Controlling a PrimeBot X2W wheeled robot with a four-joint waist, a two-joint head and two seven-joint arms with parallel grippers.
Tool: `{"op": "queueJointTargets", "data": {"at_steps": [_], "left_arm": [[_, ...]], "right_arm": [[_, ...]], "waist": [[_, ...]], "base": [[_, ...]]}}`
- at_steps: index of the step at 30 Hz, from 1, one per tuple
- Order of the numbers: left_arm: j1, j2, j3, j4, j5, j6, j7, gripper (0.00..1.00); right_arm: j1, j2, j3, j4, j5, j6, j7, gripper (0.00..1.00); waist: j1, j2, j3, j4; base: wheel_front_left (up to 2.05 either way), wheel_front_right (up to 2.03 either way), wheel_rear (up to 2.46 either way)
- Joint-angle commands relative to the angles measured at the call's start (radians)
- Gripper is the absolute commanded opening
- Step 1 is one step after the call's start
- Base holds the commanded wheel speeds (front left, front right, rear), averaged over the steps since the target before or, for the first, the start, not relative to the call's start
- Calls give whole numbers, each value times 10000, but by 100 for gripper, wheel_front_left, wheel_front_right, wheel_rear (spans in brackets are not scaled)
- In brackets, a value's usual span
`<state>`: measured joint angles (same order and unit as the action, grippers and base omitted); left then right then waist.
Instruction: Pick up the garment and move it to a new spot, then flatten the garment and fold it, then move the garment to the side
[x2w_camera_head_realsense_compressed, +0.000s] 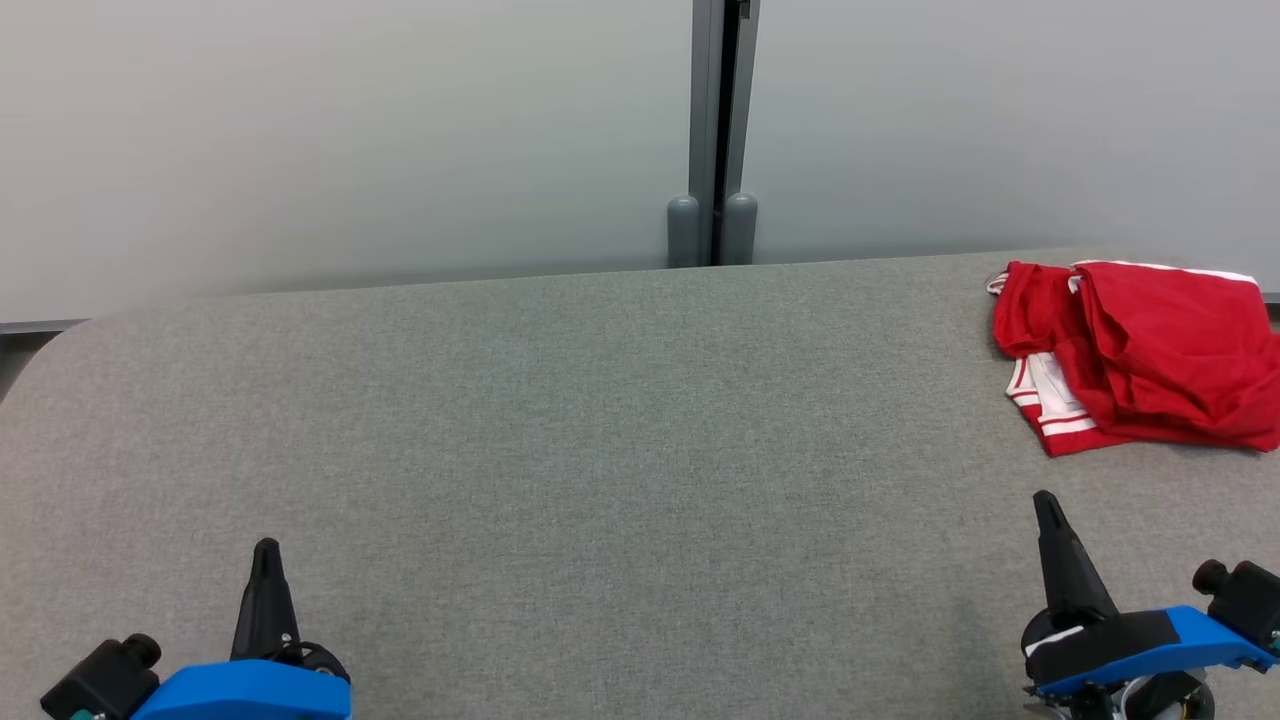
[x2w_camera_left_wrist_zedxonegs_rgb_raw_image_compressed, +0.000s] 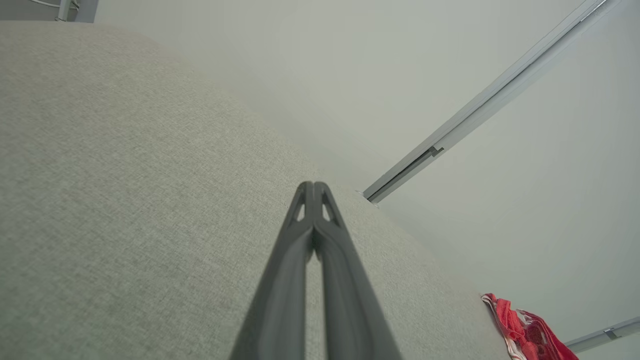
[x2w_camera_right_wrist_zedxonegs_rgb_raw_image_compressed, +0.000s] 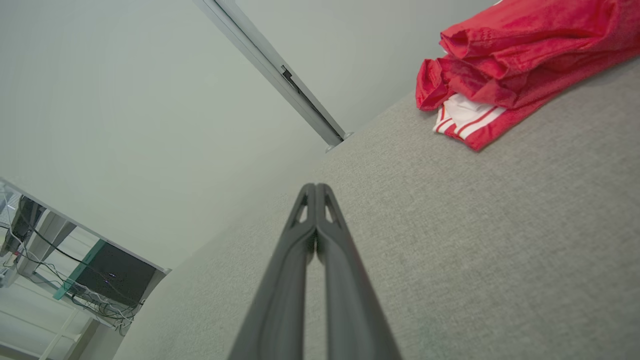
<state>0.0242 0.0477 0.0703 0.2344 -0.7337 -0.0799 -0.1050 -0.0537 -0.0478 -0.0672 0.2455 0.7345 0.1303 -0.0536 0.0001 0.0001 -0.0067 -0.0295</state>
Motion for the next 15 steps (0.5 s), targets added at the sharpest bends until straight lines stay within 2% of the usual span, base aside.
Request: {"op": "queueJointTargets", "data": {"at_steps": [1,15], "left_arm": [[-342,29,58,-99,-328,-50,69,0],[-581,32,142,-57,-2157,-158,533,0]], "right_arm": [[-277,-30,-43,-133,338,3,62,0],[-365,-32,-143,-114,2164,4,412,0]], "waist": [[-1,-1,1,4],[-1,-1,17,50]], "base": [[0,0,0],[0,0,0]]}}
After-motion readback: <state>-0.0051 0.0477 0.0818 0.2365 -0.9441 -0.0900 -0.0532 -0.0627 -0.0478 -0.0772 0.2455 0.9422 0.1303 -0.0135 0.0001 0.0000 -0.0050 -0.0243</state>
